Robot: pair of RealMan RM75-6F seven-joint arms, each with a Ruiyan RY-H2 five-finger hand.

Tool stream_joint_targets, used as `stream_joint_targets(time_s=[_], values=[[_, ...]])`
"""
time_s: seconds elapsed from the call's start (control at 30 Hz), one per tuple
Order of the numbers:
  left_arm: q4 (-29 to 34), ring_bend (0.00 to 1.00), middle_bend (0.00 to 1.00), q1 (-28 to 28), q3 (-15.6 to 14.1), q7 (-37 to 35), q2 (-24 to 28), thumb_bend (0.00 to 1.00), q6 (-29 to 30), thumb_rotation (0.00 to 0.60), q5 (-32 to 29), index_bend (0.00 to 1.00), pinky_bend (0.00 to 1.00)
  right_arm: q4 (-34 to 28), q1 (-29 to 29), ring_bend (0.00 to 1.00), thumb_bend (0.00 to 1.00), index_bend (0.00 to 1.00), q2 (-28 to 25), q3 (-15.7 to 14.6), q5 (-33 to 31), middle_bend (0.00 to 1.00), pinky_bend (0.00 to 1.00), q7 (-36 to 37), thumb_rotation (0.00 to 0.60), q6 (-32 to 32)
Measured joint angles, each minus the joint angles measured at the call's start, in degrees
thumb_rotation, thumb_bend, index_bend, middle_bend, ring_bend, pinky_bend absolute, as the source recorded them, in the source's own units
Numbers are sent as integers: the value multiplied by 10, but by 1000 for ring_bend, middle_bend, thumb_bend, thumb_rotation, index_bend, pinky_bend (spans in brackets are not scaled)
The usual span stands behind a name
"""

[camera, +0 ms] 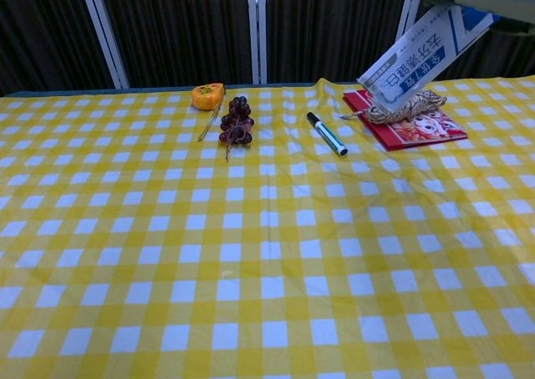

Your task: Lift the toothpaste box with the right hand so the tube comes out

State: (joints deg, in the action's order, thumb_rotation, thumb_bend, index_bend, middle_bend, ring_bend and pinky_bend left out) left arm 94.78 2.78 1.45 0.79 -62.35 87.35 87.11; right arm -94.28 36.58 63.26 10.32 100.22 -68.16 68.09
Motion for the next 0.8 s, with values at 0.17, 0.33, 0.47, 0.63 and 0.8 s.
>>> stream_joint_targets(time_s=[0.17,0.33,0.47,0.63,0.8], values=[[-1,0,0,1,0,1,0,0,-2,600,0,0,0,-16,-3,367,334,388,-24,17,35,393,387,-126,600,11],[0,0,0,1,0,2,-1,0,-3,600,0,0,0,-39,-7,367,336,390,-42,31,44,395,387,-169,600,8],[0,0,0,0,0,1,0,0,-1,600,0,0,0,-41,-12,367,335,391,-47,41,40,396,387,-175,600,12],[0,0,0,2,0,2,-1,0,-3,600,1,0,0,-42,-19,369,335,396,-45,43,24,403,387,-156,600,16],[1,0,0,7,1,7,-3,0,-11,600,1,0,0,-56,-32,369,333,396,-22,40,-48,399,387,-61,600,11]])
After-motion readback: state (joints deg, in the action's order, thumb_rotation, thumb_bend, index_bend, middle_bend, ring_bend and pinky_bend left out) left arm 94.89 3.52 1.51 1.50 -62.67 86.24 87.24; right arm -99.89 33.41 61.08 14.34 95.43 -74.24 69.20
